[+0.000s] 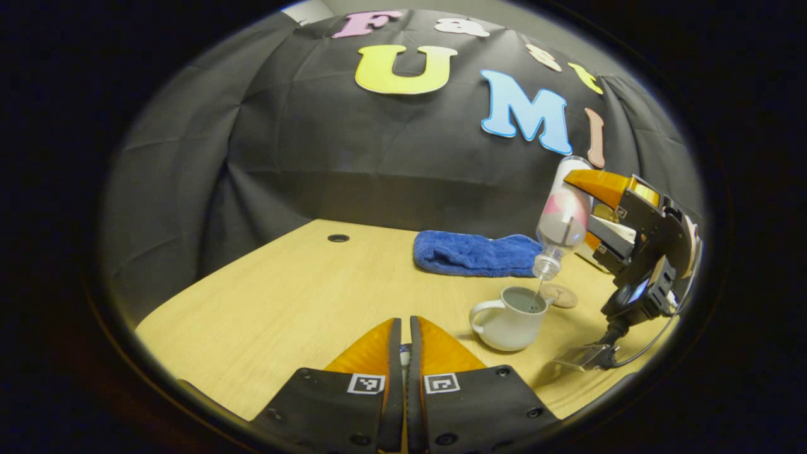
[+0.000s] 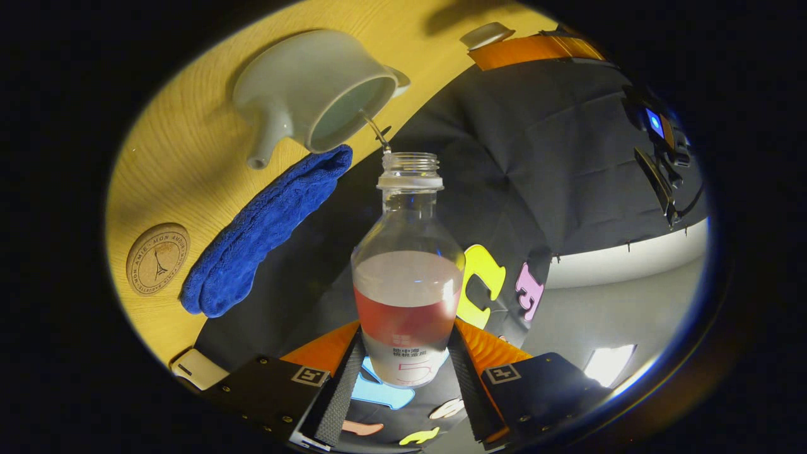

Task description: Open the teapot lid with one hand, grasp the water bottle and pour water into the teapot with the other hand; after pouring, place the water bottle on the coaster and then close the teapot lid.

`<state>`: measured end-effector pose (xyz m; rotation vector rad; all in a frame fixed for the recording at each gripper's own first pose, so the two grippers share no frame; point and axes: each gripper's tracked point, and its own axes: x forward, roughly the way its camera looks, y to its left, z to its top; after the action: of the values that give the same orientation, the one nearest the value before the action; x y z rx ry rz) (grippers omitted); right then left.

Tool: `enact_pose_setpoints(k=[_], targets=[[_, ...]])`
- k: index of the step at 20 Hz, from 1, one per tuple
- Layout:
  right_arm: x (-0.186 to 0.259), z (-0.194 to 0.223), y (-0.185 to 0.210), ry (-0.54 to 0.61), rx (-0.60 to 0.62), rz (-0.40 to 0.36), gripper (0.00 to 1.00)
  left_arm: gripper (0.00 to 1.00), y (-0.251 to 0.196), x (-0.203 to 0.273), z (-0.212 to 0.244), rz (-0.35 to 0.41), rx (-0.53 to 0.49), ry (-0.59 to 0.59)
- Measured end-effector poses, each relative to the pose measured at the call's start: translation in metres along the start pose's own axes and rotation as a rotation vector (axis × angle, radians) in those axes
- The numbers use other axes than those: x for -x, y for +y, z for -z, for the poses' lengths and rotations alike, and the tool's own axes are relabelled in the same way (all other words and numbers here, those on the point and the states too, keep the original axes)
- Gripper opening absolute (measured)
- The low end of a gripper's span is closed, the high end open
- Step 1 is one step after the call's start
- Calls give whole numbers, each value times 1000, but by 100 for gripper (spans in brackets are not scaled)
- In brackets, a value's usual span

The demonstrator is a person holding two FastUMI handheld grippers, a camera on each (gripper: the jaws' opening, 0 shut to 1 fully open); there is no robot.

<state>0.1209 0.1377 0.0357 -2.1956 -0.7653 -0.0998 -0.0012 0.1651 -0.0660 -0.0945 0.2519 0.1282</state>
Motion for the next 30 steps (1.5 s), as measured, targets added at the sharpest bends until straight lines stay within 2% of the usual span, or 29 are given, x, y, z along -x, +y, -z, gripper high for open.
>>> enact_pose_setpoints(k=[8, 11, 14, 18, 21, 26, 30], targets=[[0, -15, 4, -48, 50, -2, 74, 10, -1, 1, 0, 3, 0, 2], [-1, -12, 9, -35, 8, -35, 75, 10, -2, 2, 0, 3, 4, -1], [2, -3, 8, 7, -53, -36, 75, 10, -1, 1, -1, 1, 6, -5], [4, 7, 38, 83, -431, -180, 76, 10, -2, 2, -5, 5, 10, -14], [11, 7, 46, 133, -674, -259, 75, 10, -2, 3, -8, 4, 6, -22], [26, 3, 70, 222, -1121, -435, 76, 10, -6, 4, -13, 6, 0, -30], [19, 17, 79, 315, -1458, -517, 76, 10, -9, 6, -17, 9, -7, -38]])
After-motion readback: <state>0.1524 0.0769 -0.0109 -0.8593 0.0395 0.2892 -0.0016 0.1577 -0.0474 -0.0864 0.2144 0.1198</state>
